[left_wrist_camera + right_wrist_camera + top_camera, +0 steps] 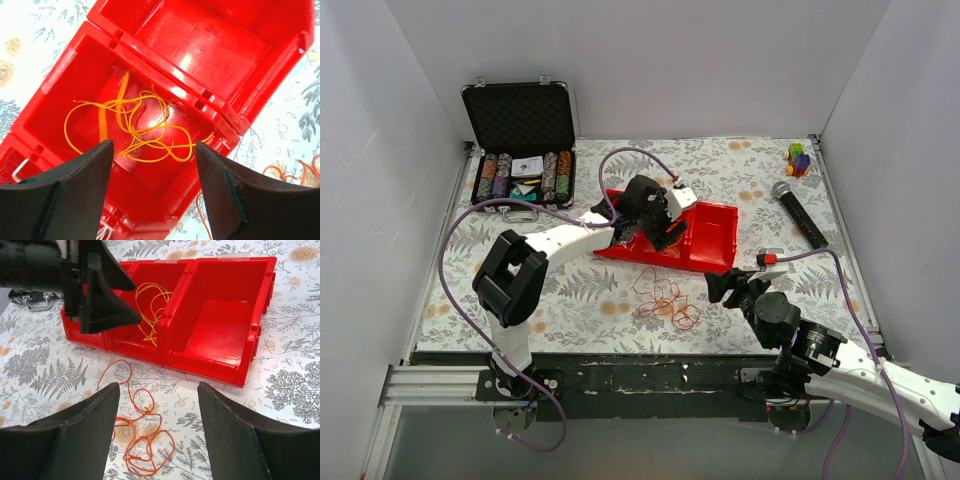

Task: Untangle the cables

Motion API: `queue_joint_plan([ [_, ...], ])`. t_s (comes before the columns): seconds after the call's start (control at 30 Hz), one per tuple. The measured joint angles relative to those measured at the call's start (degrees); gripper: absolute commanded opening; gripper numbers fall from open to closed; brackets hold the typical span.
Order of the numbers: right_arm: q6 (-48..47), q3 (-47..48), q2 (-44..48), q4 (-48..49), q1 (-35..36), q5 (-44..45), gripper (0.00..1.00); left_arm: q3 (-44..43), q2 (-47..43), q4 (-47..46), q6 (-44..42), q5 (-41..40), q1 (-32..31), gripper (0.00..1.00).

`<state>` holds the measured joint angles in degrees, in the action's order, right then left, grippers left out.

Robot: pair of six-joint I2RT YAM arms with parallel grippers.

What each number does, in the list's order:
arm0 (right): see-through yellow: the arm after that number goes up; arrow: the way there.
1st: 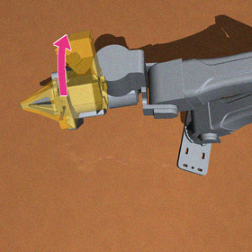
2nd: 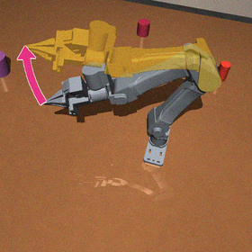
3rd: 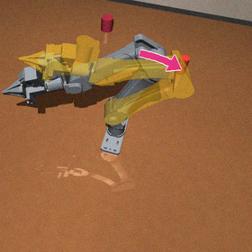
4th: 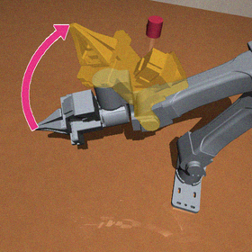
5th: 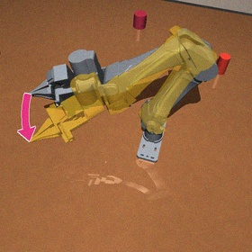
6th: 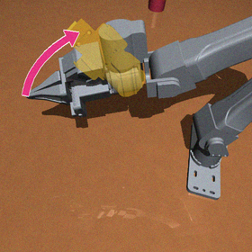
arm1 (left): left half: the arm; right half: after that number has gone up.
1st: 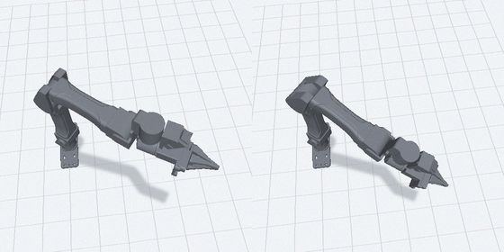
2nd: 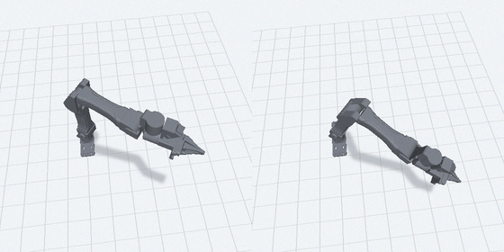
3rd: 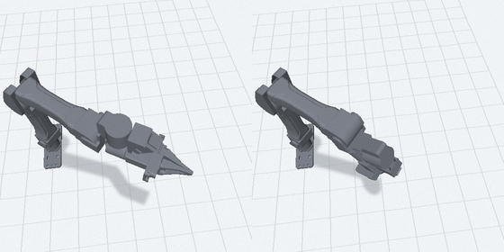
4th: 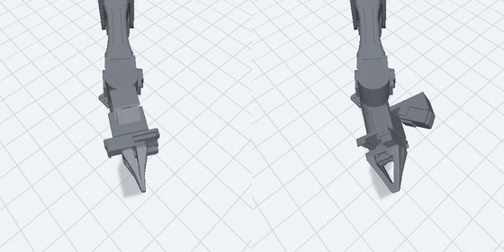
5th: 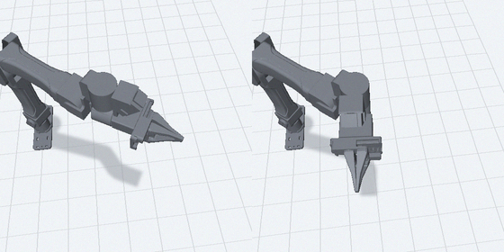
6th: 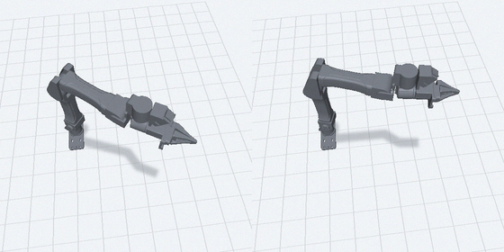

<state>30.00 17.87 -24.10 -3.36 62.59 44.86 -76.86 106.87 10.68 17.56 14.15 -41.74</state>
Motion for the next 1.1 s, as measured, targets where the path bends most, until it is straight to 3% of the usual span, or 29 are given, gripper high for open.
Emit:
queue_joint_plan([
  [0.23,0.28,0.04,-0.26,-0.44,-0.11,-0.22,0.73,4.9,-13.97,3.67,-1.36,2.82,0.0,0.81],
  [0.47,1.18,0.04,-0.33,-0.68,-0.33,-1.14,0.73,12.96,-31.28,8.72,-7.21,15.21,-0.02,0.79],
  [0.6,1.53,0.04,-0.39,-1.03,-0.33,-1.77,0.73,18.25,-31.26,13.25,-13.73,20.72,-0.31,0.76],
  [0.77,1.81,0.04,-0.37,-1.38,-0.33,-2.25,0.73,24.39,-27.58,18.05,-26.88,21.57,-1.01,0.75],
  [1.1,2.8,0.02,-0.44,-1.68,-0.33,-3.41,0.73,27.87,-27.39,11.98,-45.13,21.73,-3.41,0.69],
])
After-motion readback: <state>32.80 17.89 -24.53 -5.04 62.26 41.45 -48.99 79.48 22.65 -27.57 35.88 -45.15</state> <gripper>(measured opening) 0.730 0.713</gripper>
